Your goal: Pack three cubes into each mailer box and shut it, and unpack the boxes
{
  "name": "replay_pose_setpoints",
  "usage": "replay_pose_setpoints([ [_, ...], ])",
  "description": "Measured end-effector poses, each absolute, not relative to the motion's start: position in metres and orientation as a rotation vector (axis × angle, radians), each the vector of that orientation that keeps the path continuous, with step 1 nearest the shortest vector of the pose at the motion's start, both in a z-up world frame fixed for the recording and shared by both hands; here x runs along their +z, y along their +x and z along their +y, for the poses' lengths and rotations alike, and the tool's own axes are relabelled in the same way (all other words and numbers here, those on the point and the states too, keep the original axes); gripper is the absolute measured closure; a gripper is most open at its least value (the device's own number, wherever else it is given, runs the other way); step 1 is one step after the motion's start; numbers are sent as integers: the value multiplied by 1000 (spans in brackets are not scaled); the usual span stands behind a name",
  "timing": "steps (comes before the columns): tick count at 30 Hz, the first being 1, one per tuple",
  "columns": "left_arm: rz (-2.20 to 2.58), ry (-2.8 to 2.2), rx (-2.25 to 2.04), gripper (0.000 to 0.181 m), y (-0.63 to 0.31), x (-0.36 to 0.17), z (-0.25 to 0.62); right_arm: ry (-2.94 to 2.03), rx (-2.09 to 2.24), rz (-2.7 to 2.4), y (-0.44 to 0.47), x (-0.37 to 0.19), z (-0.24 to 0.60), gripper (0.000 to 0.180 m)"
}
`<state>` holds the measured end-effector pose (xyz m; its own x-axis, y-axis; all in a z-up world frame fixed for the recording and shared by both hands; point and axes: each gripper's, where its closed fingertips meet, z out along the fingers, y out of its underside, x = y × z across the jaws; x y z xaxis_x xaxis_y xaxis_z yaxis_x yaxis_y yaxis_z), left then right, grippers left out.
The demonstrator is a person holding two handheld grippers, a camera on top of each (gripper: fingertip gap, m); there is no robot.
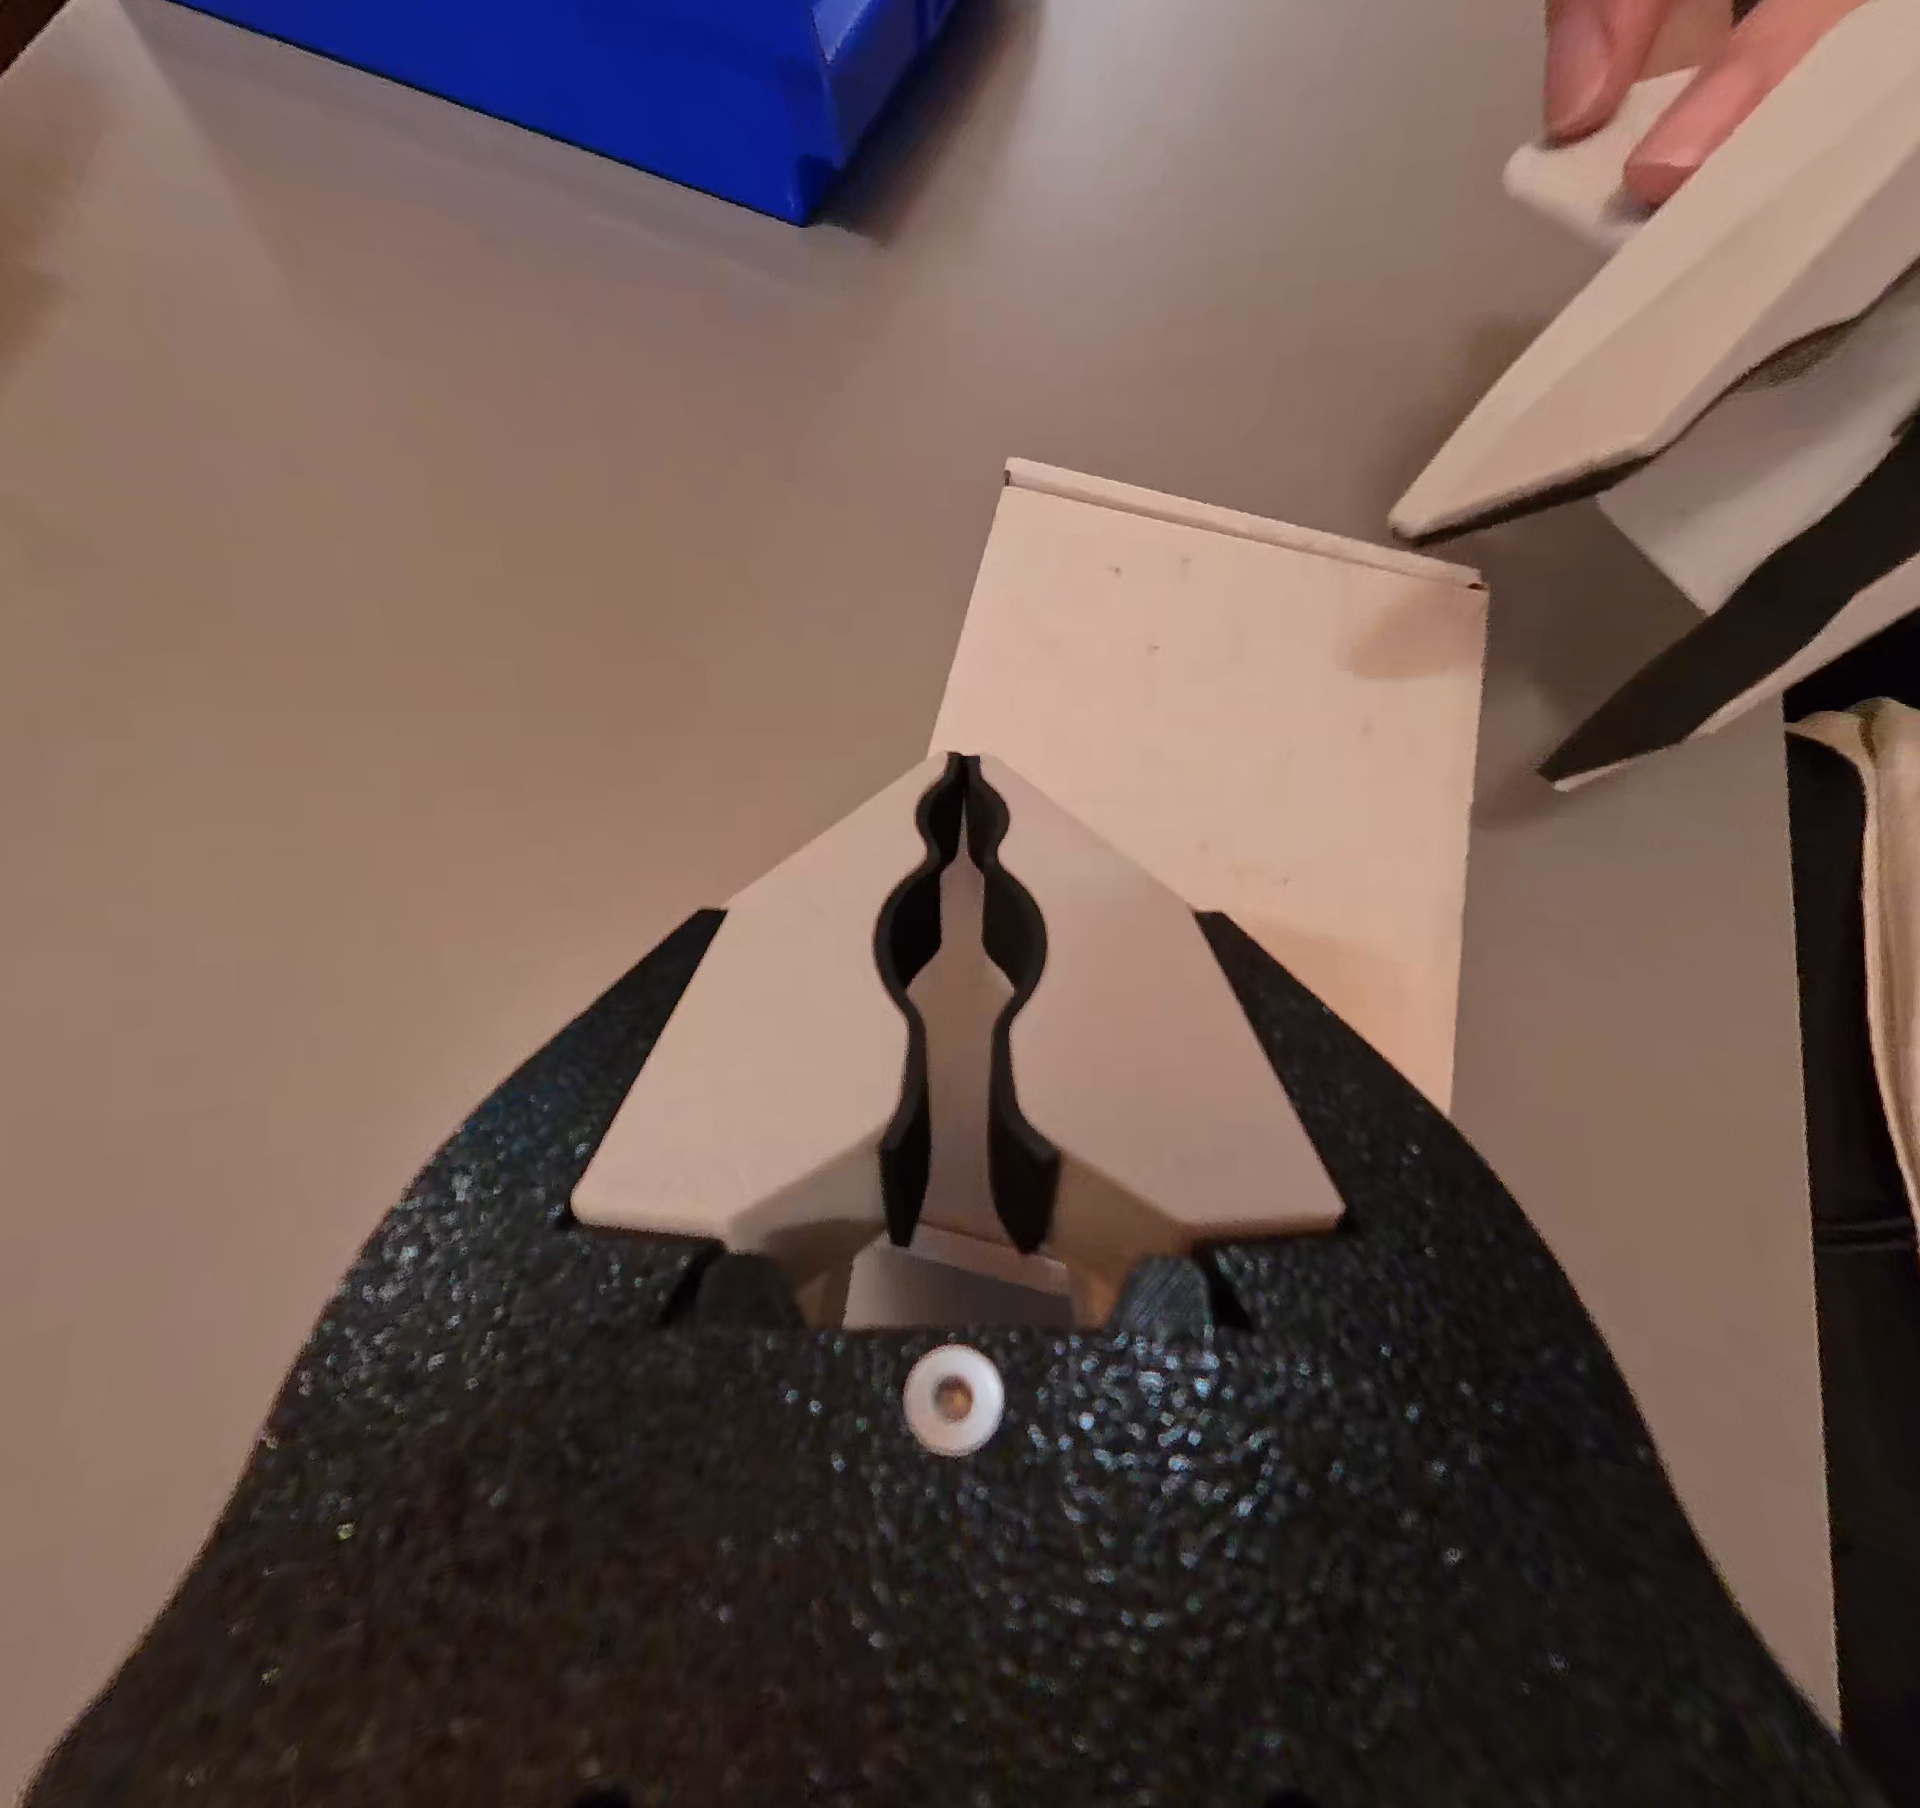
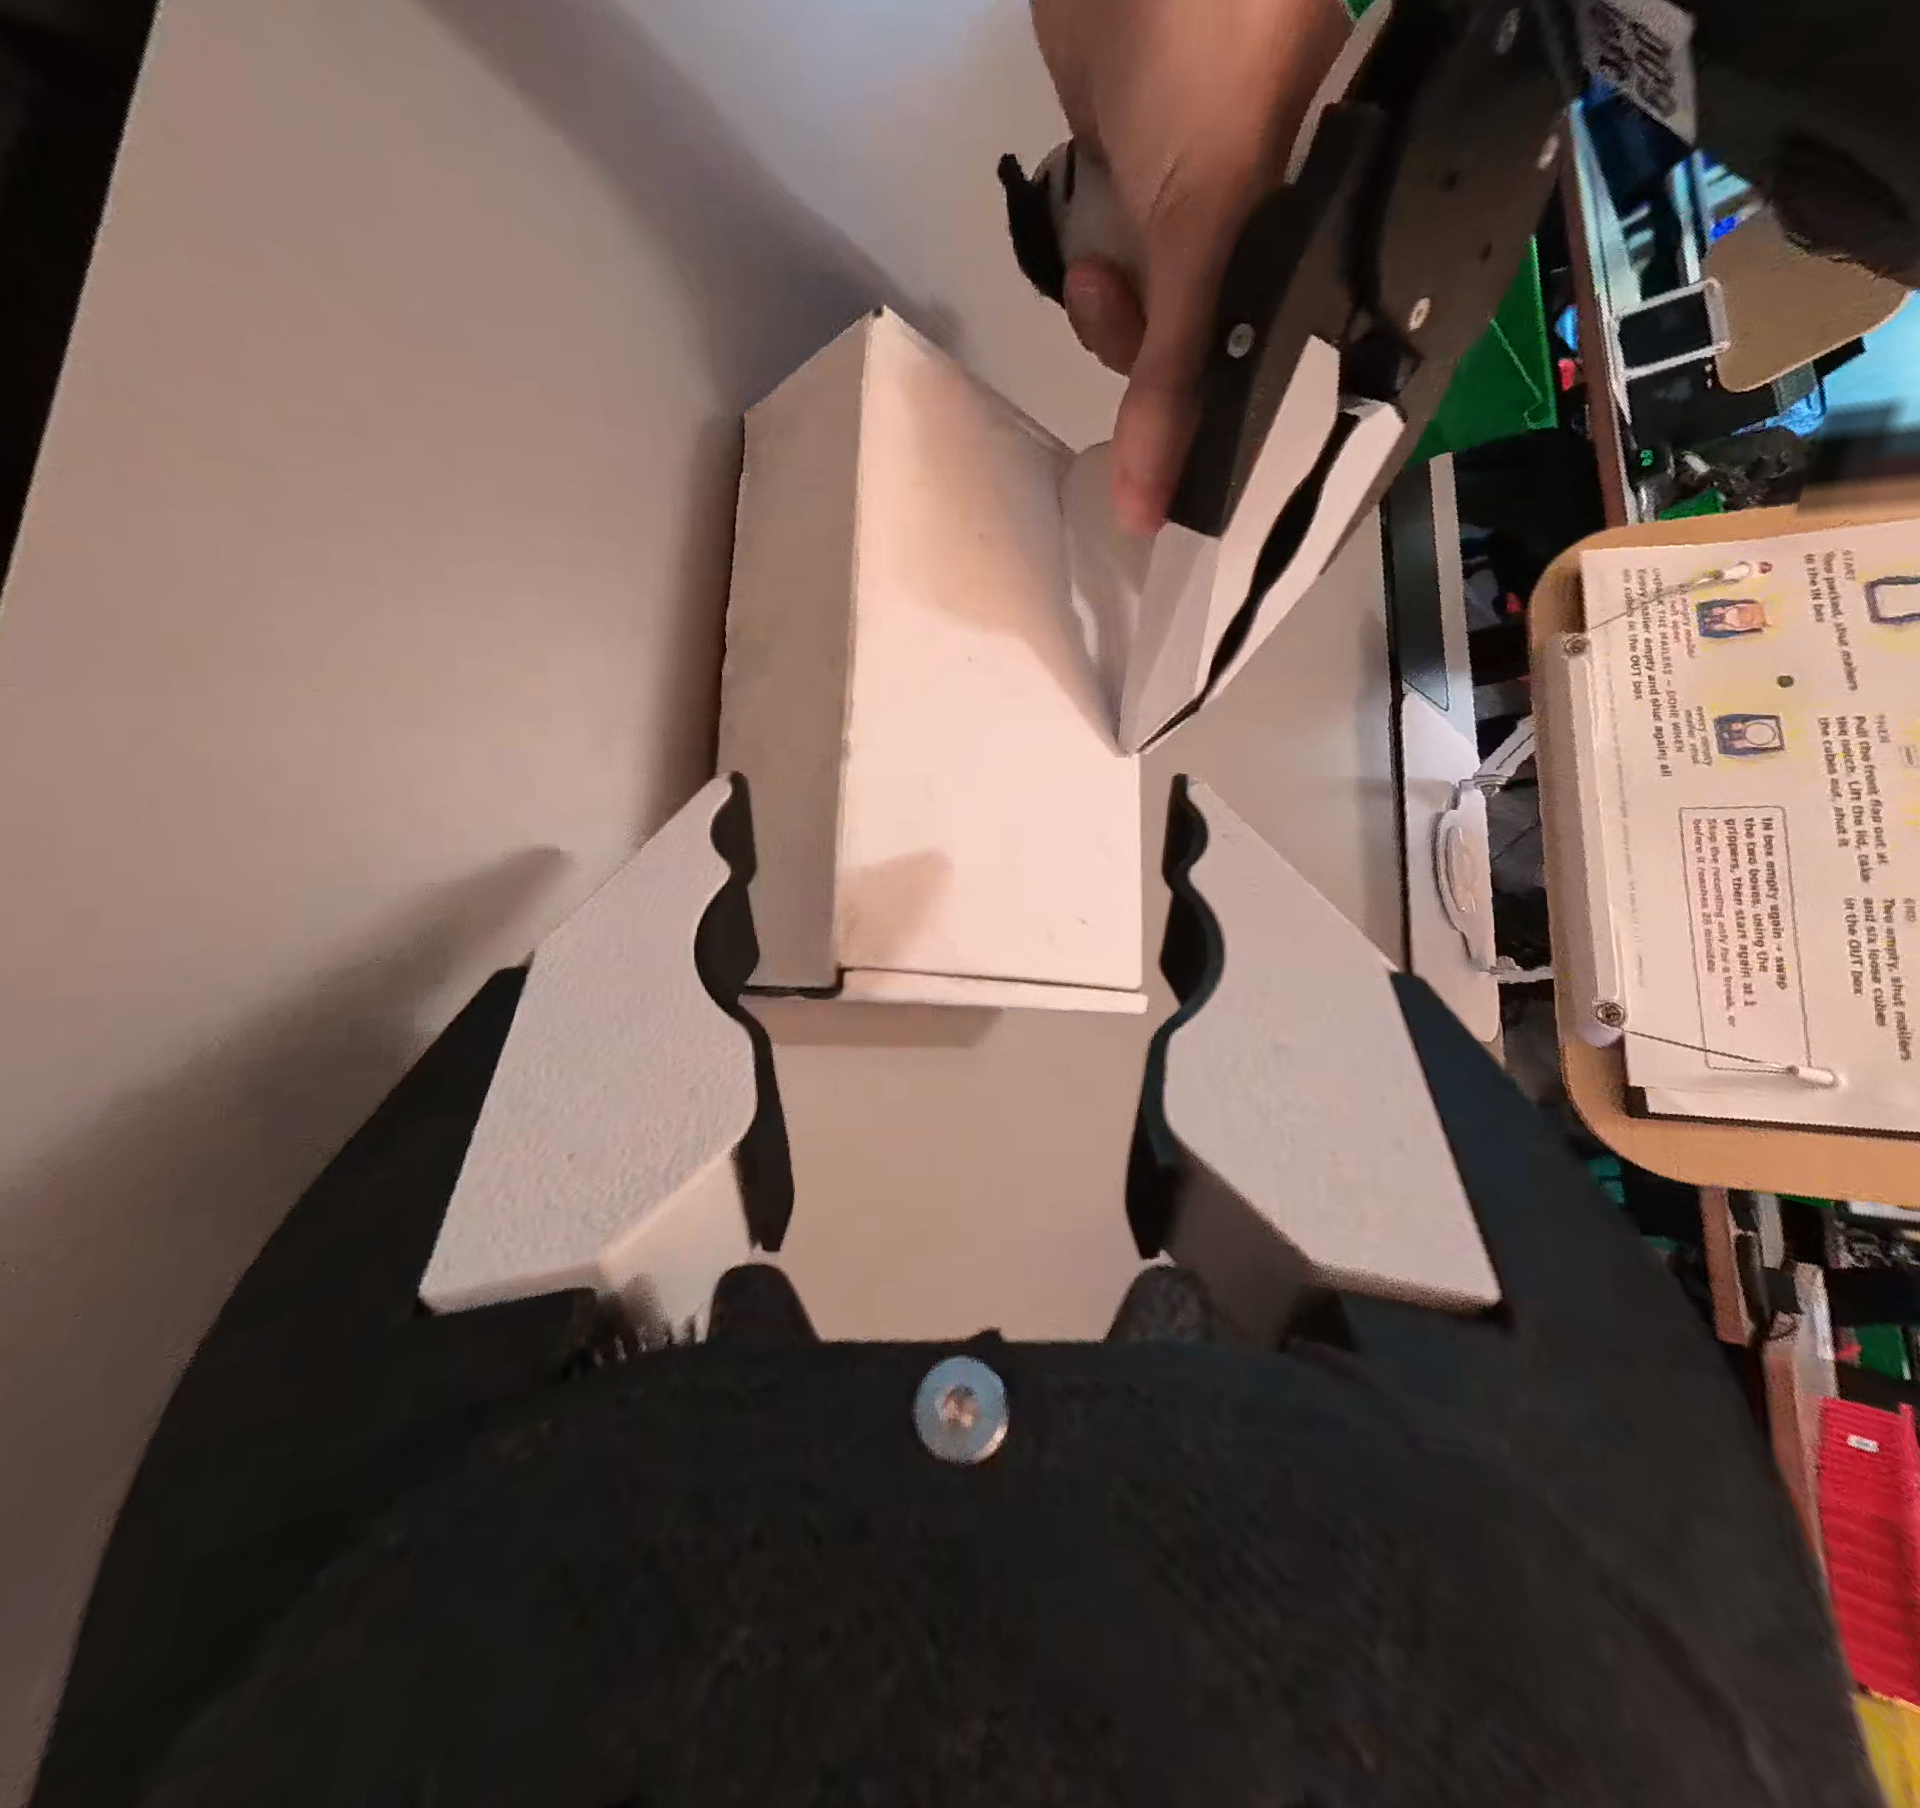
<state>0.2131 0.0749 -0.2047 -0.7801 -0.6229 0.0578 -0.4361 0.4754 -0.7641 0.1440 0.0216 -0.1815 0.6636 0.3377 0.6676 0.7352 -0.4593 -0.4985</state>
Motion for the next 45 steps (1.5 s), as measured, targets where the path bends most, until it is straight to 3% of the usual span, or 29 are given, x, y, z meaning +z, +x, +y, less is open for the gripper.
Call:
replay_pose_setpoints([
  [7, 2483, -1014, -1192, 181, 226, -205, 81, -2175, -637, -885, 142, -206, 27, 82],
  [16, 2469, -1209, -1230, 181, 240, -205, 89, -2058, -1179, -1020, 194, -211, 45, 80],
  [17, 2463, -1224, -1239, 181, 242, -205, 90, -2052, -1219, -1036, 197, -211, 45, 82],
  [20, 2447, -1283, -1260, 181, 245, -205, 92, -2084, -1226, -1075, 201, -222, 44, 113],
  [22, 2455, -1253, -1284, 181, 244, -204, 92, -2084, -1208, -1051, 201, -220, 45, 114],
  [26, 2231, -1026, -1453, 143, 241, -165, 99, -2120, -1091, -984, 199, -216, 44, 114],
  [28, 2026, -959, -1534, 108, 234, -137, 118, -2140, -1053, -986, 201, -215, 41, 114],
  [29, 1961, -900, -1531, 100, 227, -130, 129, -2144, -1031, -988, 202, -214, 41, 115],
  [31, 1916, -737, -1444, 91, 206, -132, 147, -2165, -988, -997, 204, -212, 39, 115],
  [36, 1872, -504, -1163, 99, 155, -165, 177, -2209, -891, -1023, 205, -208, 39, 115],
  [43, 1895, -202, -829, 66, 160, -198, 143, -2190, -802, -1041, 207, -206, 37, 116],
  [45, 1883, -116, -802, 64, 169, -203, 126, -2197, -790, -1044, 207, -206, 38, 116],
])
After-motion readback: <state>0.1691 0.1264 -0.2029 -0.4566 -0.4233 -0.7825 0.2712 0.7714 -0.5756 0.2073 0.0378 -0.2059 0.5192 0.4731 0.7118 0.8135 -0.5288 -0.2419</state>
